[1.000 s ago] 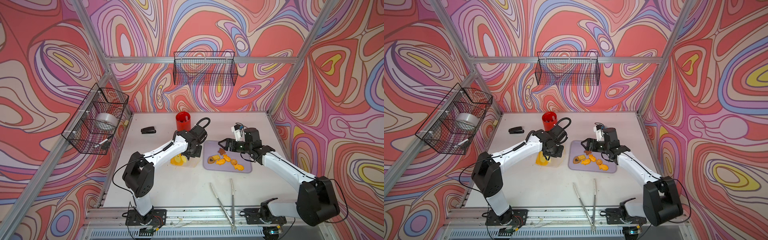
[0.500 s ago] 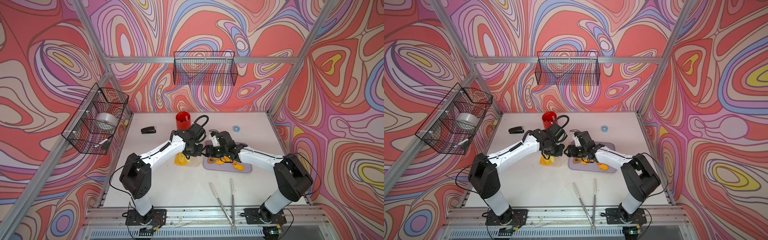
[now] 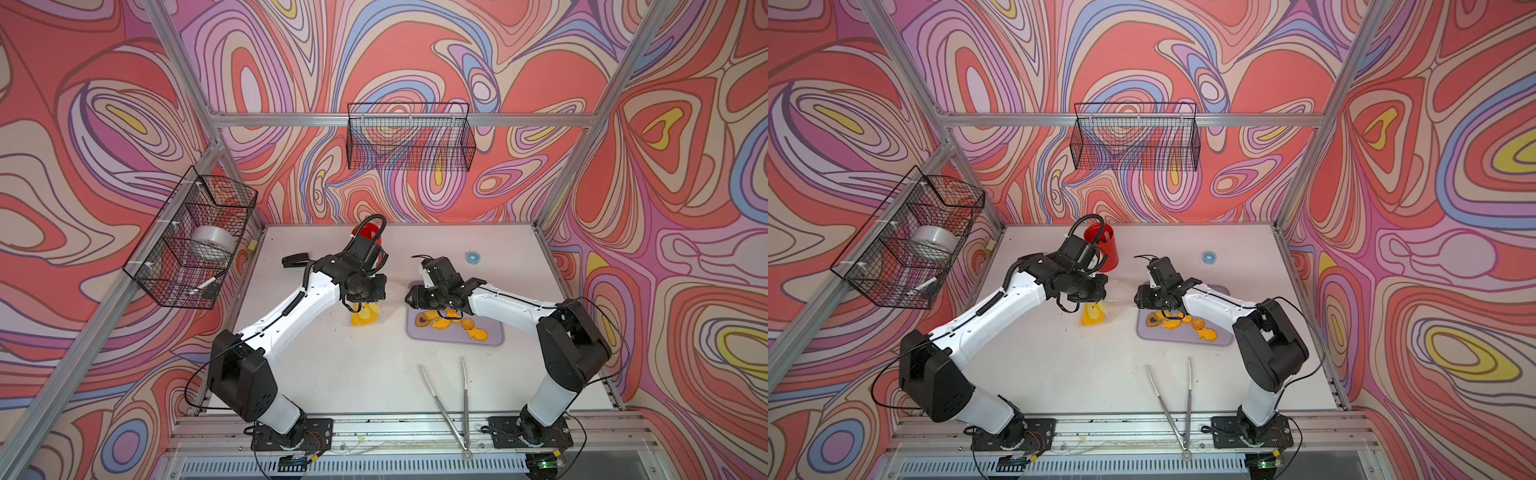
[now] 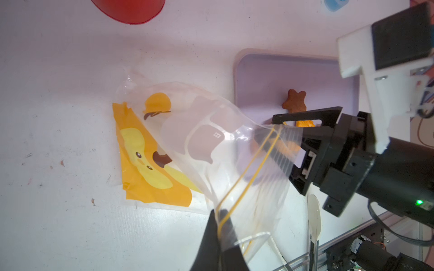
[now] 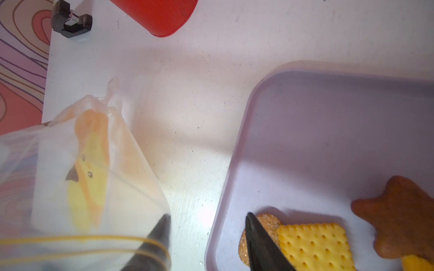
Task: Put the cookies into a resealable bag to prevent moisture
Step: Open the ziploc bag at the center of the board.
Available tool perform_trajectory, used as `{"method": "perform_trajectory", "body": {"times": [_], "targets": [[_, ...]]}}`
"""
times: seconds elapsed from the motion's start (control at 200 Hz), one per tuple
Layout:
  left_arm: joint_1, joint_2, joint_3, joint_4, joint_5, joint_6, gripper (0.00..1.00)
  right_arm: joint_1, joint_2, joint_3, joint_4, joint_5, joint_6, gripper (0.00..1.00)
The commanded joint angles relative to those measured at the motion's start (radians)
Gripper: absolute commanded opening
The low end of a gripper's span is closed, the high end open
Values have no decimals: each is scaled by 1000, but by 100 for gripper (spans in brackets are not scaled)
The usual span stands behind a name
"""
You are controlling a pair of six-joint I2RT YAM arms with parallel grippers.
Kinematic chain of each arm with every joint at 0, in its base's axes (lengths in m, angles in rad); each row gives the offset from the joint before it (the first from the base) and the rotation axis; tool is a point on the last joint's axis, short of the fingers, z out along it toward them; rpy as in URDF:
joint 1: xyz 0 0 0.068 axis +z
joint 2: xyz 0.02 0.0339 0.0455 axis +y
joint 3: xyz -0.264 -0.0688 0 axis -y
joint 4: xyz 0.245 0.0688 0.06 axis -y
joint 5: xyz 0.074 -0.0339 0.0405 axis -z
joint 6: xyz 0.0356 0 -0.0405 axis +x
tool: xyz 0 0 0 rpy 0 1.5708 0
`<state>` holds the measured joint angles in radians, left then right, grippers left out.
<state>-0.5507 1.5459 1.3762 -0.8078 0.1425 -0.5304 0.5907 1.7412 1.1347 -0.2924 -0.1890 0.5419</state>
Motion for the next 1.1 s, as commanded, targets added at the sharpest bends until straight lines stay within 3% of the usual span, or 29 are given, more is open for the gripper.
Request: {"method": "perform_trajectory", "body": {"times": [0.0,0.135,0.245,0.28,0.351,0.501,0.696,0.871,1.092], "targets": [[15,3,-32,31,17,-33,0,2,24,26,-37,-13,-30,56],[24,54,-38,51,-2,-46,0,2,-38,30,-72,-30,-58,80],[29,107,-27,74,3,-47,0,1,-126,35,-180,26,-84,87],[31,124,-19,78,3,-44,0,1,-163,28,-213,40,-93,96],[36,156,-2,82,0,-40,0,2,-229,17,-290,70,-108,97],[47,211,33,80,-9,-36,0,1,-354,-8,-478,176,-97,96],[52,227,56,67,-29,-25,0,2,-413,-27,-772,246,-15,79],[51,214,49,59,-47,-20,0,2,-462,-133,-914,189,71,71],[51,198,31,53,-57,-20,0,10,-543,-282,-883,32,166,64]]}}
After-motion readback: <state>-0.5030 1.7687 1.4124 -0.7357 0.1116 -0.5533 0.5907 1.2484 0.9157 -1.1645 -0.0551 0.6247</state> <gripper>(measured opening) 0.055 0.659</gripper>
